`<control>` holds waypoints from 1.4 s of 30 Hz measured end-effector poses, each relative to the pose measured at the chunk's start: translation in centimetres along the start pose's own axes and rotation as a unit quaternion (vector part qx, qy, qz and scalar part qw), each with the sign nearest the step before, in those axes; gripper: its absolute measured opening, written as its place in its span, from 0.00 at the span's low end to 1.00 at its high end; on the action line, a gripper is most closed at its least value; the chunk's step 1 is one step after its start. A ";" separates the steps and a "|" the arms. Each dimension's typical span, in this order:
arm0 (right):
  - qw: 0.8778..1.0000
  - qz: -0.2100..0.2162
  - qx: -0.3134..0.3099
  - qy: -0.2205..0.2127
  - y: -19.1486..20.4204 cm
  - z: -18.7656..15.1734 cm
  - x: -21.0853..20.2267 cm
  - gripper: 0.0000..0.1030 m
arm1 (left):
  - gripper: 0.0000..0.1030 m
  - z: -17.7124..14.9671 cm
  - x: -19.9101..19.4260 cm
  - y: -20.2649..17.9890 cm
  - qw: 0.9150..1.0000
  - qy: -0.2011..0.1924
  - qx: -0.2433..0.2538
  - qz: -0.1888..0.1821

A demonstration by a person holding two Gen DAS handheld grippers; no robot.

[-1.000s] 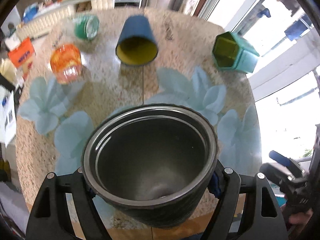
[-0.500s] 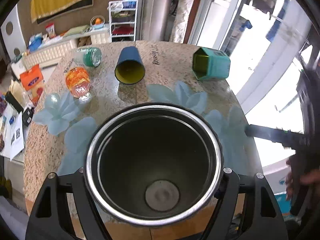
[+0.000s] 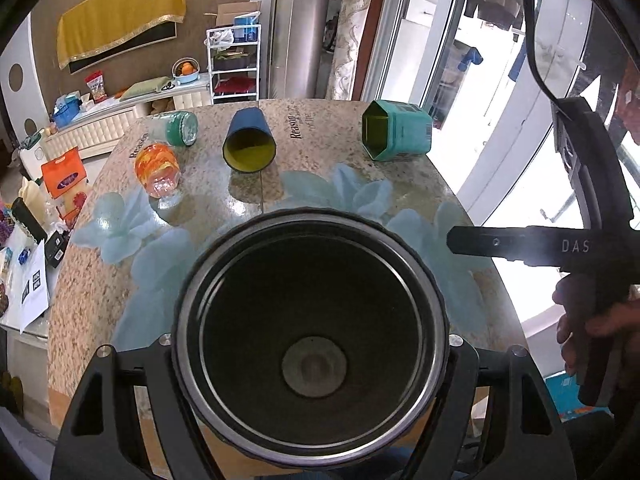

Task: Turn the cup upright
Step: 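Rotate the held tumbler with the left gripper until its opening faces up, then lower the upright tumbler onto the table and open the left gripper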

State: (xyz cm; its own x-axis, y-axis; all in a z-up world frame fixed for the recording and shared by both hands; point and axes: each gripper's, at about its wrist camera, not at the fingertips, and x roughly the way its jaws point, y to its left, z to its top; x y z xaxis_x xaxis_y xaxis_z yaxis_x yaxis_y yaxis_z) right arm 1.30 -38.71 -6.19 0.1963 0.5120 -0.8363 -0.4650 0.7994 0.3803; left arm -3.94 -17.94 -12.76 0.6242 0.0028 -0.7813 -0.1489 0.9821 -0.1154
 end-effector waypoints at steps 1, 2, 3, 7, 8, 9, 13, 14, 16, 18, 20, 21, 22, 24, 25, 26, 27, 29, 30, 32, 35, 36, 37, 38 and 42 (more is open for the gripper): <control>1.000 -0.001 -0.001 0.000 0.0 -0.1 0.0 1.00 | 0.78 -0.2 -0.1 0.0 1.000 -0.002 0.000 -0.001; 1.000 -0.003 -0.003 0.000 0.1 -0.2 -0.1 1.00 | 0.78 -0.3 -0.2 -0.1 1.000 -0.003 0.001 -0.001; 1.000 -0.004 -0.003 -0.001 0.2 -0.3 -0.1 1.00 | 0.78 -0.4 -0.2 -0.1 1.000 -0.005 0.002 -0.001; 1.000 -0.009 -0.001 -0.006 0.2 -0.7 -0.4 1.00 | 0.78 -0.8 -0.4 -0.3 1.000 -0.006 0.008 -0.001; 1.000 -0.009 0.000 -0.007 0.2 -0.9 -0.5 1.00 | 0.78 -0.9 -0.5 -0.3 1.000 -0.006 0.009 -0.002; 1.000 -0.010 0.000 -0.008 0.2 -1.0 -0.6 1.00 | 0.78 -1.0 -0.6 -0.4 1.000 -0.006 0.010 -0.003; 1.000 -0.012 0.004 -0.012 0.0 -1.3 -0.8 1.00 | 0.78 -1.5 -0.8 -0.5 1.000 -0.012 0.015 -0.002; 1.000 -0.012 0.006 -0.013 0.0 -1.4 -0.8 1.00 | 0.78 -1.6 -0.8 -0.6 1.000 -0.012 0.016 -0.002; 1.000 -0.009 0.007 -0.012 0.1 -1.5 -0.6 1.00 | 0.78 -1.6 -0.9 -0.9 1.000 -0.010 0.025 0.000; 1.000 -0.008 0.004 -0.011 0.3 -1.6 -0.6 1.00 | 0.78 -1.6 -0.9 -1.2 1.000 -0.006 0.031 0.003; 1.000 -0.007 0.001 -0.011 0.5 -1.7 -0.7 1.00 | 0.78 -1.6 -0.9 -1.4 0.999 -0.005 0.035 0.008; 1.000 -0.007 0.001 -0.011 0.5 -1.8 -0.7 1.00 | 0.78 -1.6 -0.9 -1.5 0.999 -0.005 0.037 0.012; 1.000 -0.007 0.001 -0.011 0.5 -1.8 -0.7 1.00 | 0.78 -1.6 -0.9 -1.7 0.999 -0.005 0.041 0.014; 1.000 -0.006 0.004 -0.011 0.4 -1.9 -0.7 1.00 | 0.80 -1.6 -0.9 -2.1 0.998 -0.007 0.052 0.027; 1.000 -0.007 0.005 -0.012 0.3 -1.9 -0.7 1.00 | 0.83 -1.6 -1.0 -2.3 0.998 -0.010 0.060 0.033; 1.000 -0.007 0.007 -0.012 0.2 -2.0 -0.8 1.00 | 0.84 -1.5 -1.0 -2.5 0.997 -0.011 0.064 0.034; 1.000 -0.007 0.009 -0.012 0.1 -2.0 -0.8 1.00 | 0.84 -1.4 -0.9 -2.6 0.997 -0.010 0.065 0.032; 1.000 -0.007 0.011 -0.012 0.0 -2.0 -0.8 1.00 | 0.85 -1.3 -0.6 -2.7 0.997 -0.005 0.067 0.029; 1.000 -0.007 0.012 -0.011 -0.1 -2.0 -0.9 1.00 | 0.85 -1.4 -0.6 -2.9 0.997 -0.004 0.070 0.028; 1.000 -0.007 0.013 -0.013 -0.2 -2.0 -1.0 1.00 | 0.85 -1.3 -0.7 -3.1 0.997 -0.006 0.075 0.027; 1.000 -0.003 0.014 -0.013 -0.3 -1.9 -1.0 1.00 | 1.00 -1.0 -1.3 -3.3 0.996 -0.016 0.081 0.026; 1.000 -0.002 0.014 -0.013 -0.4 -1.9 -1.0 1.00 | 1.00 -0.8 -1.5 -3.4 0.996 -0.017 0.084 0.026; 1.000 -0.001 0.014 -0.012 -0.4 -1.9 -1.0 1.00 | 1.00 -0.6 -1.6 -3.4 0.996 -0.015 0.086 0.022; 1.000 0.001 0.013 -0.012 -0.3 -1.8 -1.0 1.00 | 1.00 -0.3 -1.7 -3.2 0.996 -0.012 0.081 0.015; 1.000 0.005 0.007 -0.014 -0.1 -1.4 -1.2 1.00 | 1.00 0.4 -2.3 -2.8 0.997 -0.009 0.073 0.010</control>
State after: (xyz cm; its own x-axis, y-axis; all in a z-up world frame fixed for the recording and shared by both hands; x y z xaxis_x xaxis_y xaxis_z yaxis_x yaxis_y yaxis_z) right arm -0.11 -39.87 -5.79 0.2153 0.5285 -0.8212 -0.4551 0.7983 0.3945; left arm -4.72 -20.62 -10.39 0.6358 0.0244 -0.7715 -0.0480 0.9988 -0.0080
